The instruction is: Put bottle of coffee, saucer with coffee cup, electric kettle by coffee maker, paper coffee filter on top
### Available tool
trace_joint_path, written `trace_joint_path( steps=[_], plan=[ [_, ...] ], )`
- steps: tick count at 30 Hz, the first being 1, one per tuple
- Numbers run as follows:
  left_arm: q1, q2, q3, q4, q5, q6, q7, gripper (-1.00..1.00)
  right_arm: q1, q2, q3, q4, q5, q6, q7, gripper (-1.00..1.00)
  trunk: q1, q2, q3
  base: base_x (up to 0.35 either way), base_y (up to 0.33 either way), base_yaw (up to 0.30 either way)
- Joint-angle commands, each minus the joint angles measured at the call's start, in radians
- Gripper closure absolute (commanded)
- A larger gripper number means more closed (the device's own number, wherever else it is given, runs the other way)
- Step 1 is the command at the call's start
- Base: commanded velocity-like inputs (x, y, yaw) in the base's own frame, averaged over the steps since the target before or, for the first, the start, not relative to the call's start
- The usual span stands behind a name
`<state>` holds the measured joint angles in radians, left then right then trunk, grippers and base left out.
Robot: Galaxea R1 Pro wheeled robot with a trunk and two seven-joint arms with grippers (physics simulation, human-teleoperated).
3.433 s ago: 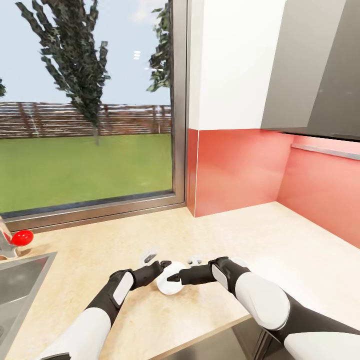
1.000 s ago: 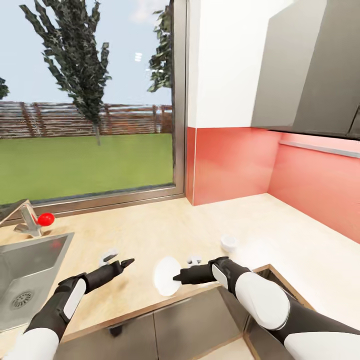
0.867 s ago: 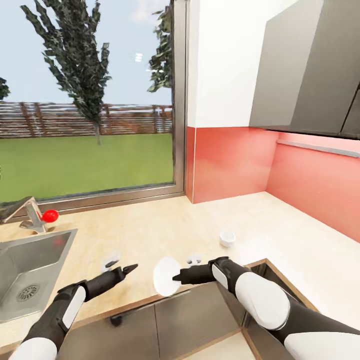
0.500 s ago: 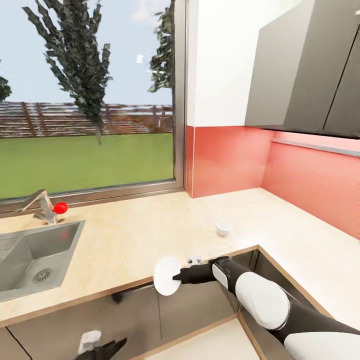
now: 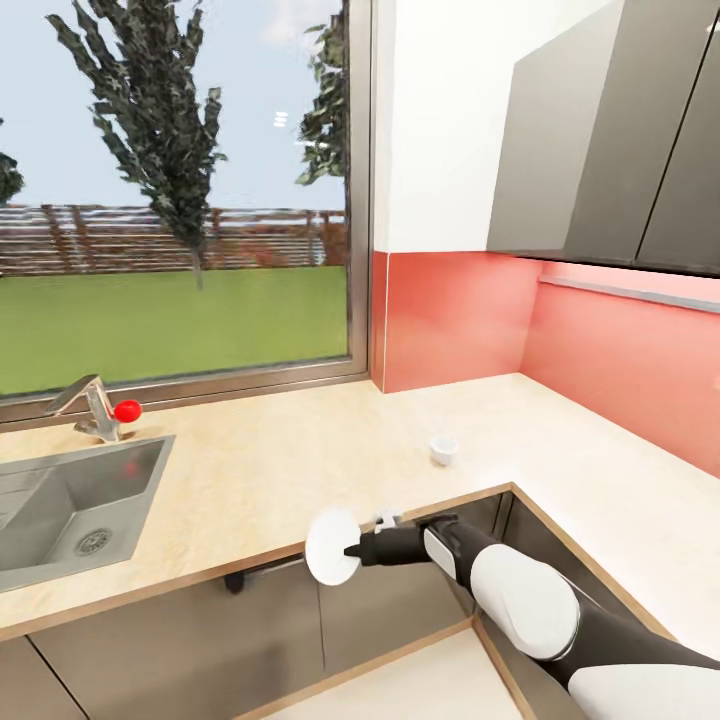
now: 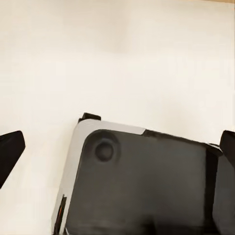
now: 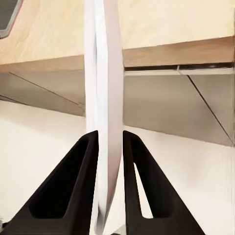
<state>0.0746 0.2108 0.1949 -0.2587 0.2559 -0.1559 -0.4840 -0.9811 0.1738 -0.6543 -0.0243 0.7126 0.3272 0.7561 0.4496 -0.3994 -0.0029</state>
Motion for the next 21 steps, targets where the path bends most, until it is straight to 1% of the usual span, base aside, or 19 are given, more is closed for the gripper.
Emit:
trace_joint_path(
  steps=[1, 3, 4, 5, 8, 9, 13, 15, 16, 19, 20, 21],
  plan=[
    [0.0, -0.002, -0.001, 0.028, 0.001, -0.022, 0.062, -1.0, 0.001, 0.001, -0.008, -0.002, 0.005, -0.005, 0.004, 1.0, 0.0, -0.001, 0.0, 0.0, 0.0, 0.0],
    [0.0, -0.007, -0.006, 0.067, -0.005, -0.046, 0.204, -1.0, 0.001, 0.001, -0.008, -0.002, 0.006, -0.022, 0.003, 1.0, 0.0, -0.001, 0.0, 0.0, 0.0, 0.0],
    [0.0, -0.008, -0.007, 0.076, -0.008, -0.049, 0.239, -1.0, 0.001, 0.001, -0.008, -0.002, 0.006, -0.025, 0.003, 1.0, 0.0, -0.001, 0.0, 0.0, 0.0, 0.0],
    [0.001, -0.009, -0.009, 0.103, -0.017, -0.056, 0.338, -1.0, 0.001, 0.001, -0.008, -0.002, 0.006, -0.029, 0.003, 1.0, 0.0, -0.001, 0.0, 0.0, 0.0, 0.0],
    [0.001, -0.017, -0.006, 0.139, -0.027, -0.062, 0.507, -1.0, 0.001, 0.001, -0.009, -0.007, 0.004, -0.032, 0.002, 1.0, 0.0, -0.001, 0.0, 0.0, 0.0, 0.0],
    [0.001, -0.019, -0.006, 0.143, -0.028, -0.062, 0.536, -1.0, 0.0, 0.001, -0.009, -0.011, 0.003, -0.033, 0.002, 1.0, 0.0, -0.001, 0.0, 0.0, 0.0, 0.0],
    [0.001, -0.023, -0.006, 0.151, -0.03, -0.061, 0.594, -1.0, -0.008, 0.001, -0.011, -0.038, -0.002, -0.031, -0.001, 1.0, 0.0, -0.001, 0.0, 0.0, 0.0, 0.0],
    [0.001, -0.026, -0.006, 0.154, -0.031, -0.061, 0.62, -1.0, -0.034, 0.001, -0.014, -0.047, -0.009, -0.029, -0.002, 1.0, 0.0, -0.001, 0.0, 0.0, 0.0, 0.0],
    [0.001, -0.029, -0.006, 0.155, -0.032, -0.061, 0.631, -1.0, -0.042, 0.001, -0.015, -0.049, -0.019, -0.028, -0.002, 1.0, 0.0, -0.001, 0.0, 0.0, 0.0, 0.0],
    [0.001, -0.042, -0.005, 0.164, -0.047, -0.06, 0.658, -1.0, -0.056, 0.001, -0.016, -0.049, -0.125, -0.025, -0.002, 1.0, 0.0, -0.001, 0.0, 0.0, 0.0, 0.0],
    [0.001, -0.045, -0.005, 0.166, -0.052, -0.059, 0.663, -1.0, -0.059, 0.001, -0.016, -0.046, -0.168, -0.024, -0.001, 1.0, 0.0, -0.001, 0.0, 0.0, 0.0, 0.0],
    [0.001, -0.047, -0.005, 0.167, -0.054, -0.058, 0.668, -1.0, -0.06, 0.001, -0.015, -0.04, -0.191, -0.024, 0.0, 1.0, 0.0, -0.001, 0.0, 0.0, 0.0, 0.0]
  ],
)
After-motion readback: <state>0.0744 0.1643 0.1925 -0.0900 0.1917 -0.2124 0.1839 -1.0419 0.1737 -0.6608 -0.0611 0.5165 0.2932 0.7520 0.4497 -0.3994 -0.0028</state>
